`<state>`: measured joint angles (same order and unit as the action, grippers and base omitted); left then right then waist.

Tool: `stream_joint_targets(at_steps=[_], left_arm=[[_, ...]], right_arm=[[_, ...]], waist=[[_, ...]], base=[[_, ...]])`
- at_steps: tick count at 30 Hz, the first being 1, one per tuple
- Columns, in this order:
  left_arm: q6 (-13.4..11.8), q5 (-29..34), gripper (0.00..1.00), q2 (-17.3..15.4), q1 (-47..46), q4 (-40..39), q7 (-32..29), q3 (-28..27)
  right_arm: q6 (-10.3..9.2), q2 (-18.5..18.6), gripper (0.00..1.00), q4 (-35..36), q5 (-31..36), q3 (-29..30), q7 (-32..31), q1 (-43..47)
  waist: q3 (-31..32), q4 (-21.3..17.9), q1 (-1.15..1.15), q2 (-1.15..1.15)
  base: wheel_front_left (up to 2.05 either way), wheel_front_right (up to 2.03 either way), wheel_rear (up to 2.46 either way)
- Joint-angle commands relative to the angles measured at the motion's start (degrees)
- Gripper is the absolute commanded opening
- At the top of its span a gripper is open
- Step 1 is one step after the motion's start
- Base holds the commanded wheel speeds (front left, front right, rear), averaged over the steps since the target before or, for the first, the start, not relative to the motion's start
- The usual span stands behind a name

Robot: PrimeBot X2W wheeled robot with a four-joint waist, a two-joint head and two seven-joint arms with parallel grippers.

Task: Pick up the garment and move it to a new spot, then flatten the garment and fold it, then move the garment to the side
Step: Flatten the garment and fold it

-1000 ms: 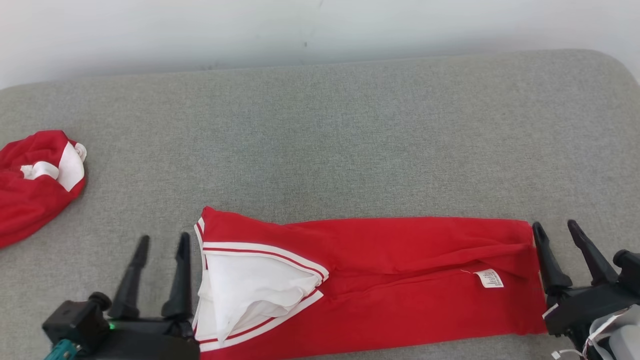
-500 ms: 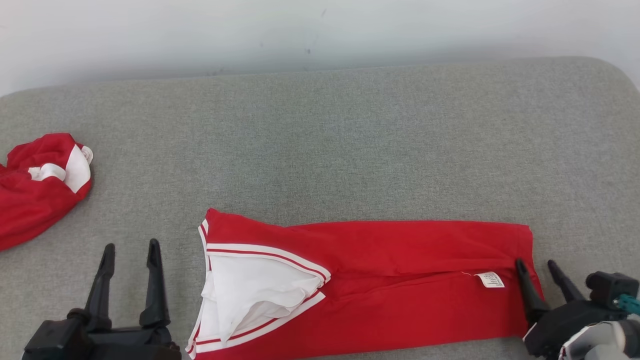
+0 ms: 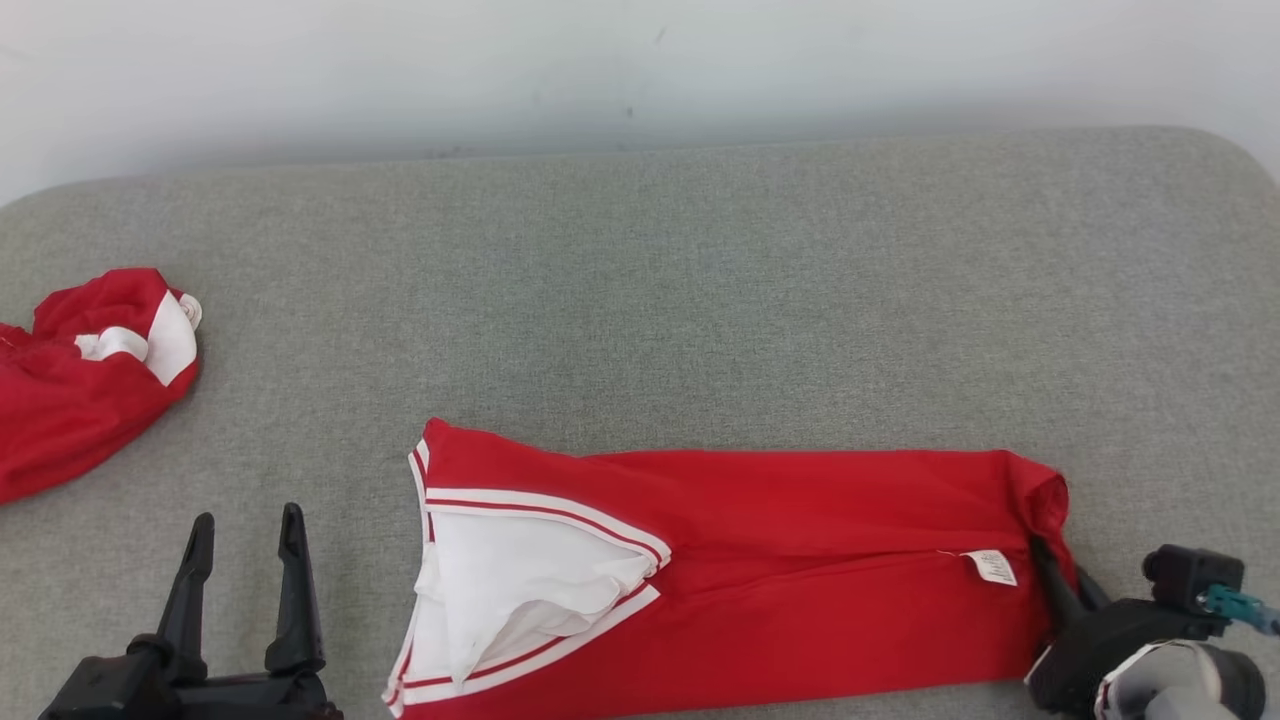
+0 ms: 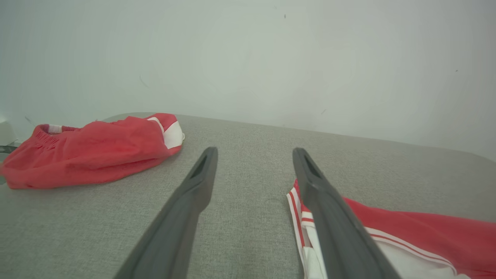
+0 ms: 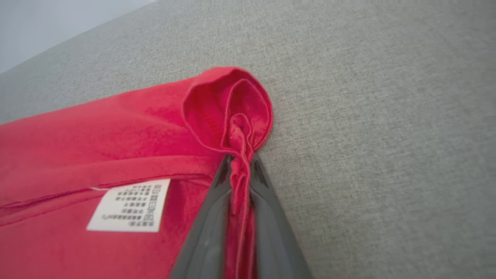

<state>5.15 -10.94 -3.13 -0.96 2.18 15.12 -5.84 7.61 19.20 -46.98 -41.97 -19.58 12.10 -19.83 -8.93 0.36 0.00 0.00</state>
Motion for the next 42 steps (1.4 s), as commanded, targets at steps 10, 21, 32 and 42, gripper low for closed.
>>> stream_joint_targets(at_steps=[10,21,32,42], left_arm=[[0.94,0.47,1.00,0.23,0.50,0.80,0.03,-0.88],[0.08,-0.98,1.00,0.23,2.41,0.42,0.03,-1.08],[-0.35,-1.03,1.00,0.23,2.17,0.74,0.04,-0.29],[0.14,-1.18,1.00,0.23,0.44,1.82,0.03,0.63]], right_arm=[[-0.22,10.59,0.00,-4.48,-2.61,3.37,2.05,-3.77],[-0.21,10.70,0.00,-0.12,-4.08,2.29,0.54,-3.56],[-0.21,3.78,0.00,17.79,-4.95,-3.79,-4.49,-0.75],[-0.20,-5.84,0.00,25.80,-3.10,-8.13,-8.02,0.03]], waist=[[1.84,-0.83,0.00,0.00],[3.56,-1.82,0.00,0.00],[3.47,-2.63,0.00,0.00],[2.64,-0.98,0.00,0.00]], base=[[0.00,0.00,0.00],[0.00,0.00,0.00],[0.00,0.00,0.00],[0.00,0.00,0.00]])
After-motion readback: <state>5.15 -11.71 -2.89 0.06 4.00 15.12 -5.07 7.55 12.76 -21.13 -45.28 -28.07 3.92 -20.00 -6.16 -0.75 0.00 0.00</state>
